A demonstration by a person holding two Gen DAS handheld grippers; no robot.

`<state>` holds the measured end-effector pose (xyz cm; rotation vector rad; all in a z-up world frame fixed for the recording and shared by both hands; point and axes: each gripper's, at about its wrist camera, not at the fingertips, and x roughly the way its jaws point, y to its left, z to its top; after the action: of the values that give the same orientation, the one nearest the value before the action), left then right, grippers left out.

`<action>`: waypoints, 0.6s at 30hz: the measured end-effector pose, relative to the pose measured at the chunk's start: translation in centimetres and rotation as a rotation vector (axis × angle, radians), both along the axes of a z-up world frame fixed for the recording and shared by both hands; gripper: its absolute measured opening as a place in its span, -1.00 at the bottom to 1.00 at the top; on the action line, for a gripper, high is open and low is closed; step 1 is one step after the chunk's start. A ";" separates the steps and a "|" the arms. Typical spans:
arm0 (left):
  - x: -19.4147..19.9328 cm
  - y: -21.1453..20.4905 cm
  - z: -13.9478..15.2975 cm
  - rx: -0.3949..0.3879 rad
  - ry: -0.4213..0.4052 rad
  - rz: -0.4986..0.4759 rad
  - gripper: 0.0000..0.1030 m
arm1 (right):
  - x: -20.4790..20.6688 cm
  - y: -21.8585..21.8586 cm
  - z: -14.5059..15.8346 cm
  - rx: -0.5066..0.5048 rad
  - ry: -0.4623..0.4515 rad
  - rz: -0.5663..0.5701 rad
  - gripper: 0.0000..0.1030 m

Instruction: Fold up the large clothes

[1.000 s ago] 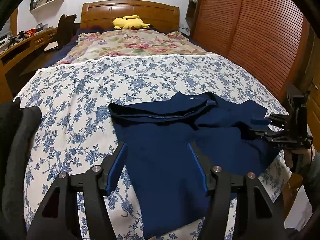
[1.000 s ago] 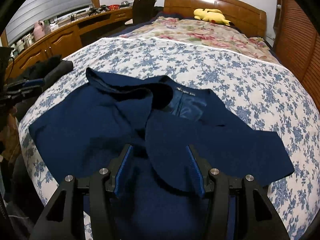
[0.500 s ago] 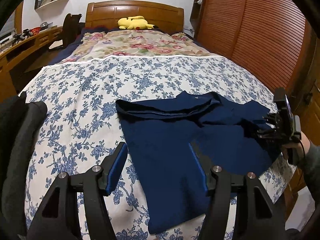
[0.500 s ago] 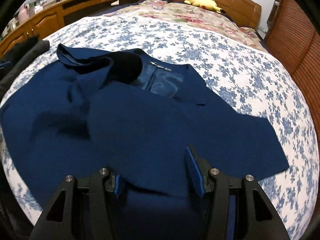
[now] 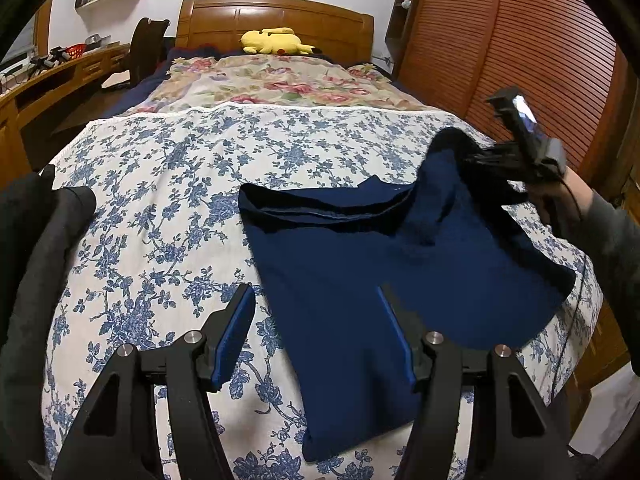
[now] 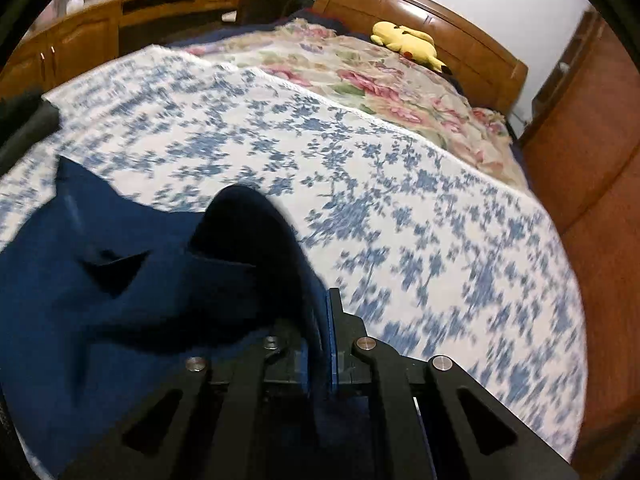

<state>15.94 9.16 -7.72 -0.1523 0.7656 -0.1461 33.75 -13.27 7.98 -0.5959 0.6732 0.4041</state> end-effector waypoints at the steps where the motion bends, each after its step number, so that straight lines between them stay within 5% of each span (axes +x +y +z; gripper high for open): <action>1: 0.0 0.0 0.0 0.001 0.001 0.001 0.21 | 0.7 0.4 -0.2 -0.002 0.011 -0.010 -0.75; 6: -0.2 0.3 -0.1 0.004 0.004 0.003 0.21 | 1.4 1.5 0.7 0.108 0.002 -0.045 0.01; 18: -0.8 0.8 -0.4 -0.004 0.005 0.008 0.21 | -5.1 7.7 -1.8 0.152 0.135 0.274 0.04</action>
<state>15.18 9.95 -8.08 -0.1596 0.7702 -0.1402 28.64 -5.62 6.18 -0.5202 0.6840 0.7498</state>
